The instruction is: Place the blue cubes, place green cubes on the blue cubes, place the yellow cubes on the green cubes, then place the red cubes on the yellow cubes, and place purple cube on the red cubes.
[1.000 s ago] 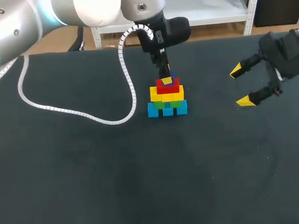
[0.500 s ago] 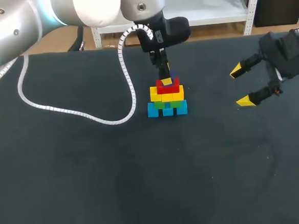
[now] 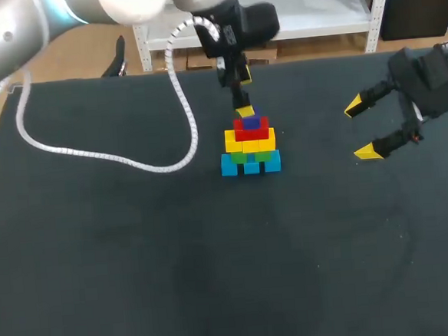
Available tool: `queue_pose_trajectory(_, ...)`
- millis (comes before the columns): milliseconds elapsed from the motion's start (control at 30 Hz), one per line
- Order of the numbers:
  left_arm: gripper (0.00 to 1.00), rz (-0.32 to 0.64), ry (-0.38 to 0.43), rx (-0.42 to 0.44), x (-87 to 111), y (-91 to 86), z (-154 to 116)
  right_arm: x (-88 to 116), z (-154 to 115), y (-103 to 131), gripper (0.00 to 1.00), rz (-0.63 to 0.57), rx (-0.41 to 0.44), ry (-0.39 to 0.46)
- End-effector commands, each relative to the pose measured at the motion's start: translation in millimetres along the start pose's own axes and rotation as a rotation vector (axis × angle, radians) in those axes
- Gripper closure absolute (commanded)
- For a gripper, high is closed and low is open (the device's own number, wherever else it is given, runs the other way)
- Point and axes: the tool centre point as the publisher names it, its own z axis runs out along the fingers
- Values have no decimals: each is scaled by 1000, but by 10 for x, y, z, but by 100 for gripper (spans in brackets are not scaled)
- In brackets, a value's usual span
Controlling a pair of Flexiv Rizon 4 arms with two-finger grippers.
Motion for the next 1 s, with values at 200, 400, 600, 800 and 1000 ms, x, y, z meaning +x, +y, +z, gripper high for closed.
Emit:
queue_pose_trajectory(200,0,9,-188,-86,594,-163,-537,6,9,-10,0,-1,-1,-4)
queue_pose_trajectory(400,0,-88,-212,-95,1019,-251,-738,6,9,-10,0,-1,-1,-4)
queue_pose_trajectory(600,0,-109,-229,-87,1342,-376,-846,6,9,-10,0,-1,-1,-4)
queue_pose_trajectory(800,0,-110,-298,-84,1571,-504,-905,6,9,-10,0,-1,-1,-4)
queue_pose_trajectory(1000,0,-112,-317,-75,1743,-607,-929,6,9,-10,0,-1,-1,-4)
